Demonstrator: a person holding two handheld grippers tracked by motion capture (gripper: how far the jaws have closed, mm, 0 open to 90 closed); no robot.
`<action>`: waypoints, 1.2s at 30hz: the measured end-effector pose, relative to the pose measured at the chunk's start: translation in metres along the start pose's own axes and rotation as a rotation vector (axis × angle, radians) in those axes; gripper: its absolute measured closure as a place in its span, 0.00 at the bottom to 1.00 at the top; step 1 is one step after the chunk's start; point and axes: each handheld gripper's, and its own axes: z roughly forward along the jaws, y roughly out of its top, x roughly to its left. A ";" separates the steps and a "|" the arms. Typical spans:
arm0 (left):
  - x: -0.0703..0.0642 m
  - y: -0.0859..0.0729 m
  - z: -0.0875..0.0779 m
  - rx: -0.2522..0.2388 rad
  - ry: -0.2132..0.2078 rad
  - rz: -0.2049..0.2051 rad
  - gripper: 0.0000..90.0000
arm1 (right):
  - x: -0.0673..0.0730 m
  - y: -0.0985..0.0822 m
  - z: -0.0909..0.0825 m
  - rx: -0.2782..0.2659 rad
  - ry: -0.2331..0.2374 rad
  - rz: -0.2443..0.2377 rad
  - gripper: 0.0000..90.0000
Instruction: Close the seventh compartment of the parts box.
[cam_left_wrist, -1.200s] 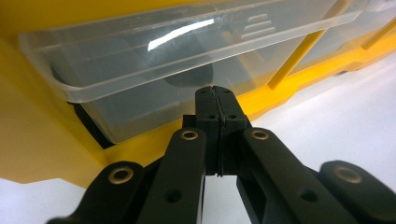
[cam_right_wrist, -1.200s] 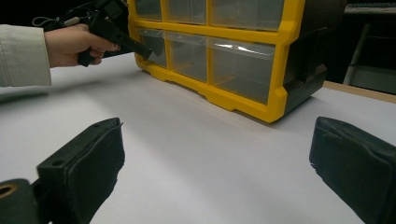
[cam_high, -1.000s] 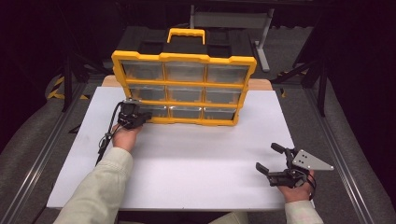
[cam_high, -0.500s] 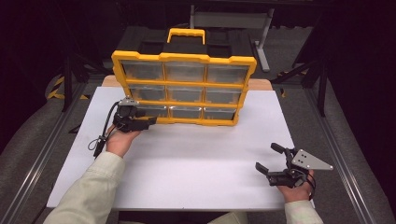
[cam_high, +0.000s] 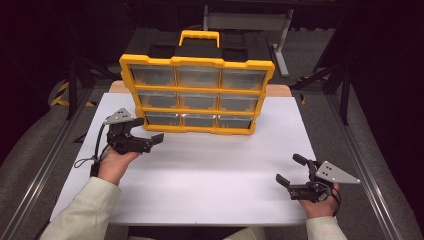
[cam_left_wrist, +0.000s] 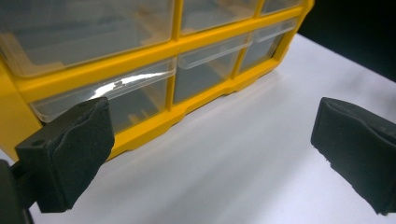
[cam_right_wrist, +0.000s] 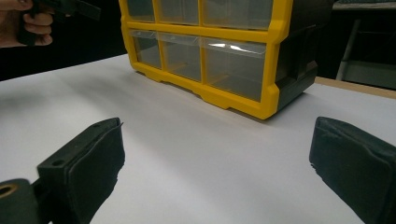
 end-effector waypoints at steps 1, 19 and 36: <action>-0.001 -0.002 -0.003 -0.022 -0.012 0.008 0.00 | 0.000 0.000 0.001 0.002 0.000 0.001 0.04; -0.006 -0.048 -0.056 -0.202 -0.037 0.066 0.00 | 0.000 0.000 0.003 0.016 0.009 -0.023 0.01; 0.008 -0.108 -0.072 -0.270 -0.039 0.039 0.01 | 0.000 -0.003 0.007 0.020 0.032 -0.048 0.00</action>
